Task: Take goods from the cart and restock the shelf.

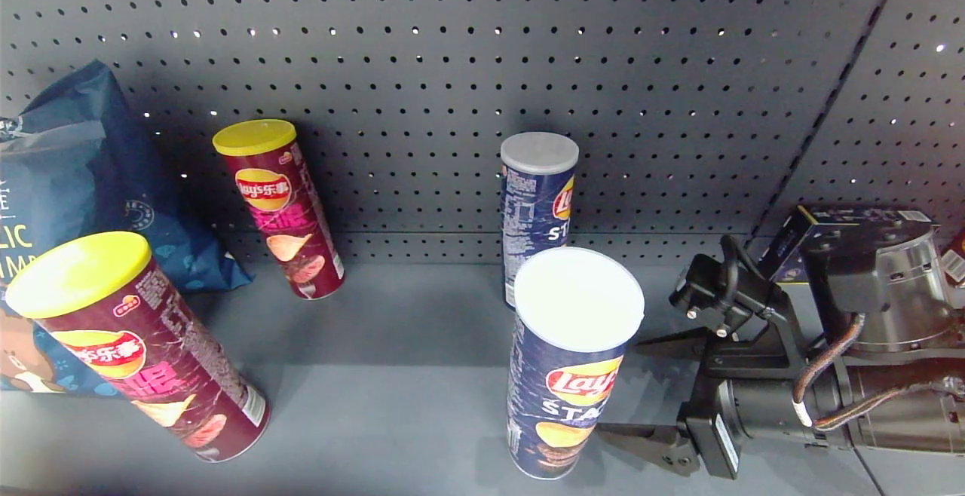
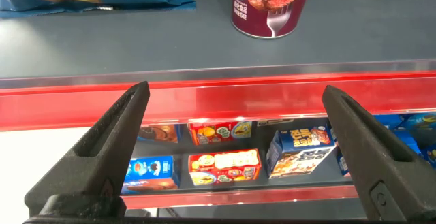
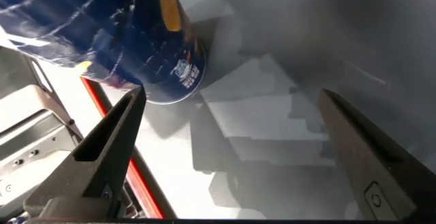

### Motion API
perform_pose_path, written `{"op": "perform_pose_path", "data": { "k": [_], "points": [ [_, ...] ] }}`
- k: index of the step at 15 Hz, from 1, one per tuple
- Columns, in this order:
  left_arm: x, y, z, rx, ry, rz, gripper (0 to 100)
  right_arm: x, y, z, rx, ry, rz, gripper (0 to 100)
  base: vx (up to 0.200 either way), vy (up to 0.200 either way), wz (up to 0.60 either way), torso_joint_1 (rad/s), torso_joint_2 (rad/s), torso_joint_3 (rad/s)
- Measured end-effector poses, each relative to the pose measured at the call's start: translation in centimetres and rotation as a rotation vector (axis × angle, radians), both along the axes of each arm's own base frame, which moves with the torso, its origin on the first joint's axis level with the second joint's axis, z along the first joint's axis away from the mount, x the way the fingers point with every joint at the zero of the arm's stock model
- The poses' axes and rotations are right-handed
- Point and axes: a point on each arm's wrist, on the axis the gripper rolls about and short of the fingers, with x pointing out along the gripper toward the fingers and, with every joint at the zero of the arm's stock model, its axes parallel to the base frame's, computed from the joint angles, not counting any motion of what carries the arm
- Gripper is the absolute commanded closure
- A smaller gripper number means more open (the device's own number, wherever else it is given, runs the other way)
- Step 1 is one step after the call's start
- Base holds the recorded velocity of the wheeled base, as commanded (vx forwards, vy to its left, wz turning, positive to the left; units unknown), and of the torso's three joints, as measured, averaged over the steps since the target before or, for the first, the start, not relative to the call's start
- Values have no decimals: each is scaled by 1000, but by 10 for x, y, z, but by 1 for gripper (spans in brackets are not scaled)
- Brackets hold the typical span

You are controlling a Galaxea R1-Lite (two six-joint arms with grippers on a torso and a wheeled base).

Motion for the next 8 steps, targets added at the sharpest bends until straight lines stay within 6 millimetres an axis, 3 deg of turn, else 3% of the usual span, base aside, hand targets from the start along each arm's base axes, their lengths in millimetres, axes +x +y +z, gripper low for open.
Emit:
{"op": "perform_pose_path", "data": {
  "k": [8],
  "points": [
    [0,0,0,0,0,0,0,2,4,0,0,0,9,0,0,0,0,0,0,0]
  ]
}}
